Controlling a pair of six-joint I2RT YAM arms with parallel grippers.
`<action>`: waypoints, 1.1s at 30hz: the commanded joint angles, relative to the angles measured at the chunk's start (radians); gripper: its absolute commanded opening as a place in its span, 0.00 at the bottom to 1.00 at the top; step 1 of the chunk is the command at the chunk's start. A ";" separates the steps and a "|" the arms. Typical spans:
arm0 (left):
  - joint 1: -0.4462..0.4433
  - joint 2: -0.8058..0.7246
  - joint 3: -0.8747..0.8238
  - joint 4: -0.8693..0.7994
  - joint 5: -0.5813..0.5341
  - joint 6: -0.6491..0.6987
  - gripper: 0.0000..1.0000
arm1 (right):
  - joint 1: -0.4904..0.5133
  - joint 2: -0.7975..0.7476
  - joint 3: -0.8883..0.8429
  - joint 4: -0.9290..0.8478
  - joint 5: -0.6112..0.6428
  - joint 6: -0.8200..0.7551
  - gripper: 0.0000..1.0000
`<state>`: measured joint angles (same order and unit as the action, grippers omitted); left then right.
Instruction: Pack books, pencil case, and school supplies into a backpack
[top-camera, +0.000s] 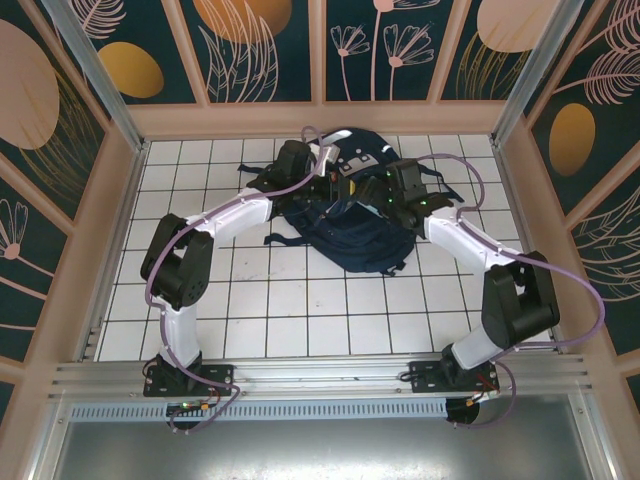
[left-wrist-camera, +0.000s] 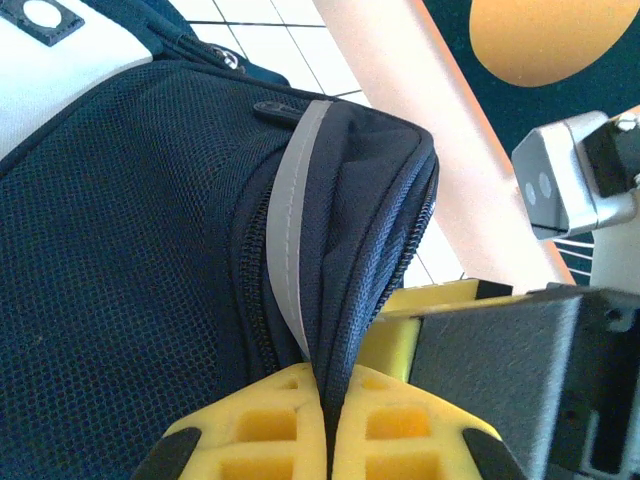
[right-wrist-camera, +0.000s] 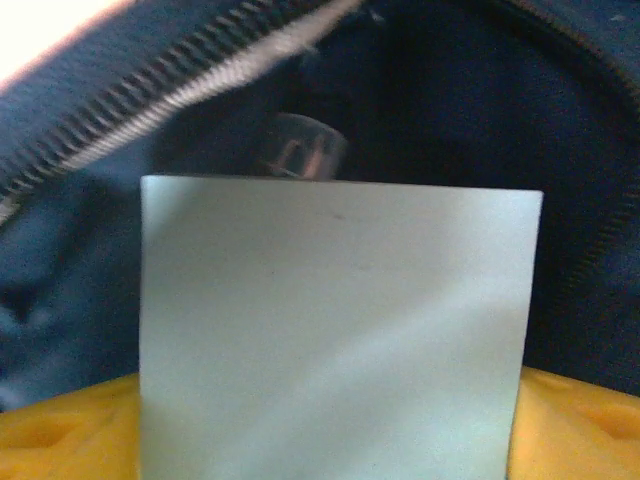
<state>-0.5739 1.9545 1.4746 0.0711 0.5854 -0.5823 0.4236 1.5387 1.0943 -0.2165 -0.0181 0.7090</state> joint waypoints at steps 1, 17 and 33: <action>0.008 -0.081 -0.004 0.104 0.023 -0.024 0.00 | 0.007 -0.020 0.028 0.106 -0.027 -0.019 0.88; 0.006 -0.106 -0.024 0.164 0.066 -0.090 0.00 | -0.008 -0.115 -0.145 0.158 -0.003 -0.013 0.52; -0.045 -0.146 -0.075 0.197 0.070 -0.143 0.00 | 0.011 0.139 -0.017 0.353 -0.146 -0.029 0.37</action>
<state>-0.5922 1.8988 1.3918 0.1307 0.5896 -0.6964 0.4175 1.6634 1.0294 0.0357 -0.0853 0.6903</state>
